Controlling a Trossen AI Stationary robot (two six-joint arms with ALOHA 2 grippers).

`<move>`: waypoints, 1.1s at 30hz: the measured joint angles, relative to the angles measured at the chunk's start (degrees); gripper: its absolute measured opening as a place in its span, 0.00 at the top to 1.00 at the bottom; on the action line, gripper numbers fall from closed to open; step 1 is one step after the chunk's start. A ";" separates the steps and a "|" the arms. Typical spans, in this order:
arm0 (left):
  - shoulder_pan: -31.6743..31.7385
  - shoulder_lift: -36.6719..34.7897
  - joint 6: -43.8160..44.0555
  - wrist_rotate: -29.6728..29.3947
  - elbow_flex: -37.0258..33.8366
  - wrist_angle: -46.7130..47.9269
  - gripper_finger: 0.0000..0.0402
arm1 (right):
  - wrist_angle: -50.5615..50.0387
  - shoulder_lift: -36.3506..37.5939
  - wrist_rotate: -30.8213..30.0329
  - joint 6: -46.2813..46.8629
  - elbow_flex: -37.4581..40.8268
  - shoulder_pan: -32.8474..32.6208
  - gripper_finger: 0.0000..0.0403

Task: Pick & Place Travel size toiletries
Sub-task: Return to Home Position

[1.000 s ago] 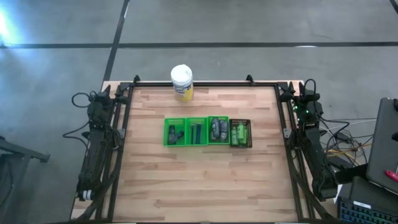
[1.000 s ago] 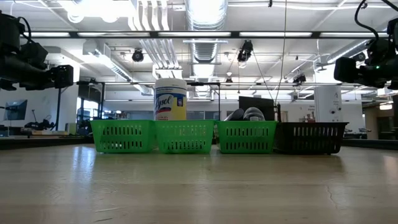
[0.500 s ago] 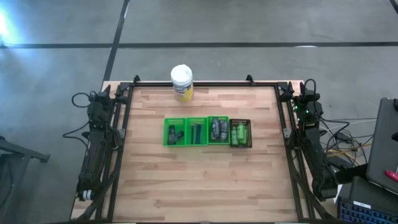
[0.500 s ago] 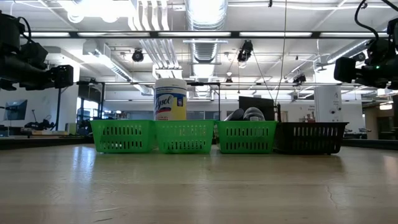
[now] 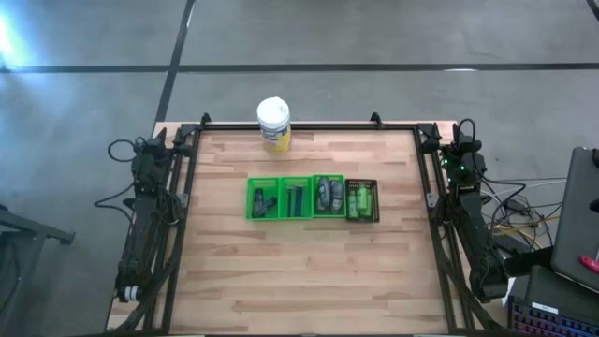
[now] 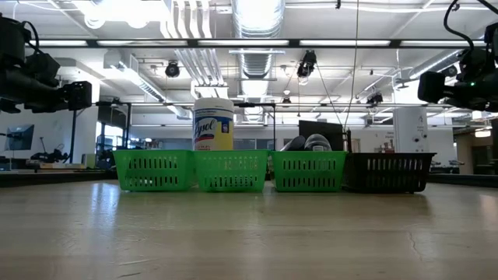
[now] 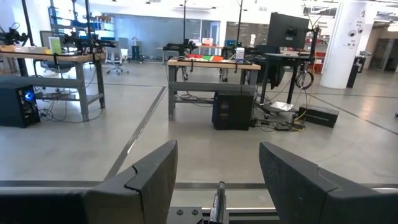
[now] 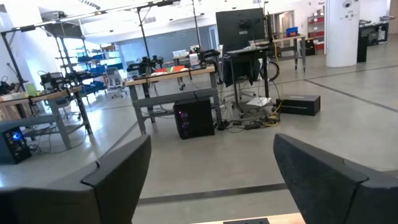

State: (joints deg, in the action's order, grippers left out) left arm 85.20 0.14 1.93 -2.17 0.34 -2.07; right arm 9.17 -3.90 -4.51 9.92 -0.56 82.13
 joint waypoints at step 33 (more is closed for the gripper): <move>-0.01 0.00 0.00 0.00 0.00 0.00 0.42 | 0.00 0.00 0.00 -0.01 0.00 0.00 0.25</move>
State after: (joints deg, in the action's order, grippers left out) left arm 85.19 0.14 1.93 -2.17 0.34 -2.07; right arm 9.17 -3.90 -4.51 9.91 -0.56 82.13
